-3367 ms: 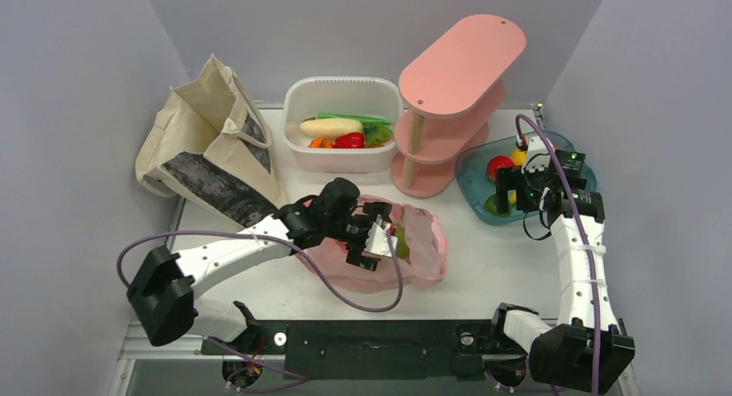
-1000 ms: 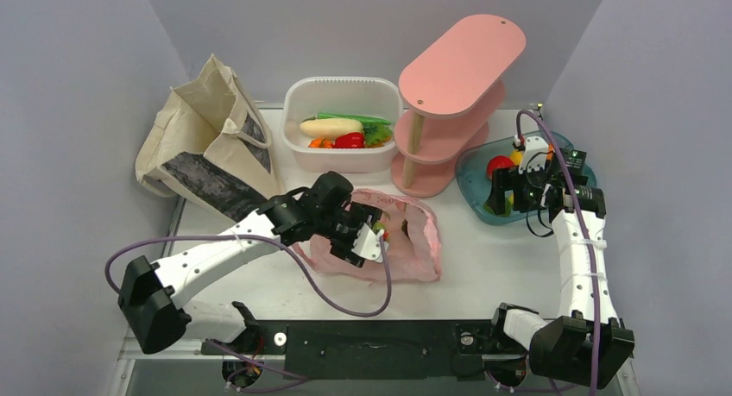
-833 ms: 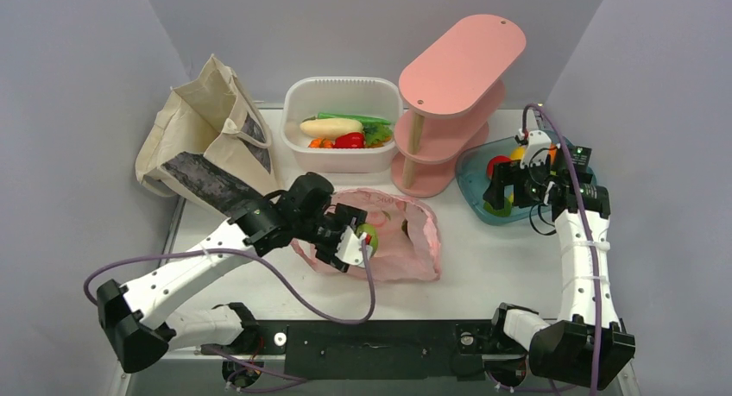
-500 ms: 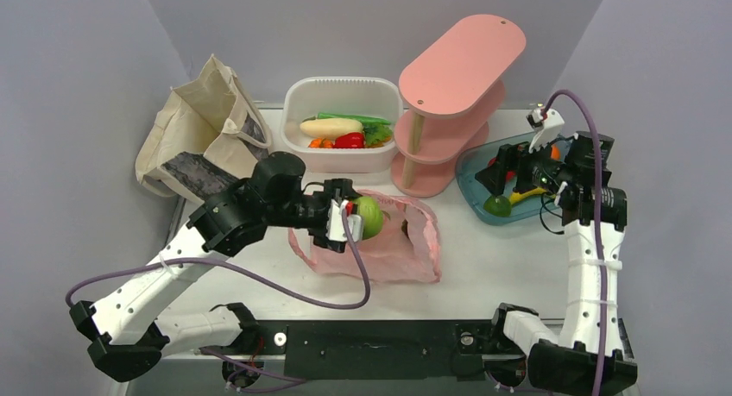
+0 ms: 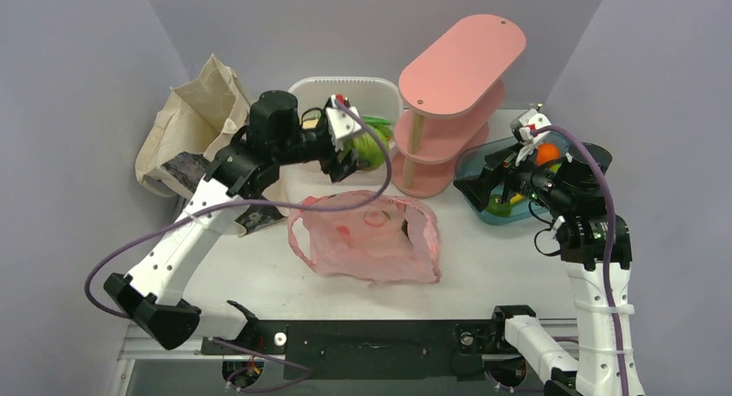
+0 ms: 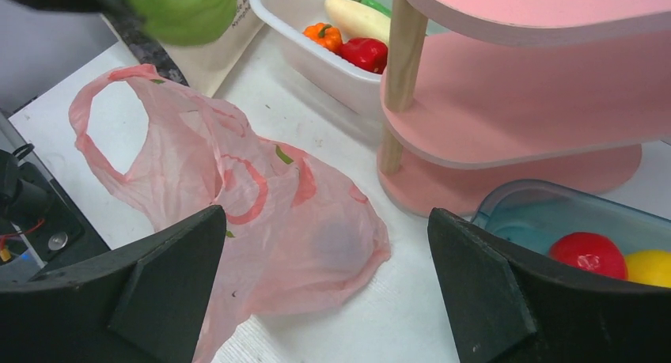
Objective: Untie the knot of the grocery bags and take out the mixed food
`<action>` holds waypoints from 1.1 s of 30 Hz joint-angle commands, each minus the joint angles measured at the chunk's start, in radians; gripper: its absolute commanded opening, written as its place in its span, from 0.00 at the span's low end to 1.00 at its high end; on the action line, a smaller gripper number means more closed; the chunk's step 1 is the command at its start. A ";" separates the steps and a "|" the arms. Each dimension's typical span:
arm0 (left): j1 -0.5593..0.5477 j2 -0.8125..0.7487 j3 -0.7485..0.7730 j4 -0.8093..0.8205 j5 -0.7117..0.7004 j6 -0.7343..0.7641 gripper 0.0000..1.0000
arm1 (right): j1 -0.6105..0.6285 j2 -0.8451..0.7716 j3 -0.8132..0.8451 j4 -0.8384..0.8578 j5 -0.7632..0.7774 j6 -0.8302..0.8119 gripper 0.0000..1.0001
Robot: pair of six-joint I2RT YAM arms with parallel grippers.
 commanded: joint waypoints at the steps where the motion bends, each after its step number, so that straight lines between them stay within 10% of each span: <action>1: 0.136 0.131 0.150 0.134 -0.012 -0.093 0.62 | 0.008 -0.008 0.008 0.028 0.047 -0.007 0.95; 10: 0.343 0.457 0.348 0.277 -0.008 -0.252 0.63 | 0.014 -0.020 -0.018 0.024 0.102 0.009 0.95; 24: 0.380 0.861 0.575 0.294 0.033 -0.341 0.70 | 0.014 -0.017 -0.020 -0.048 0.187 -0.012 0.95; 33: 0.378 0.946 0.616 0.321 0.052 -0.386 0.97 | 0.014 0.024 0.018 -0.089 0.212 -0.026 0.95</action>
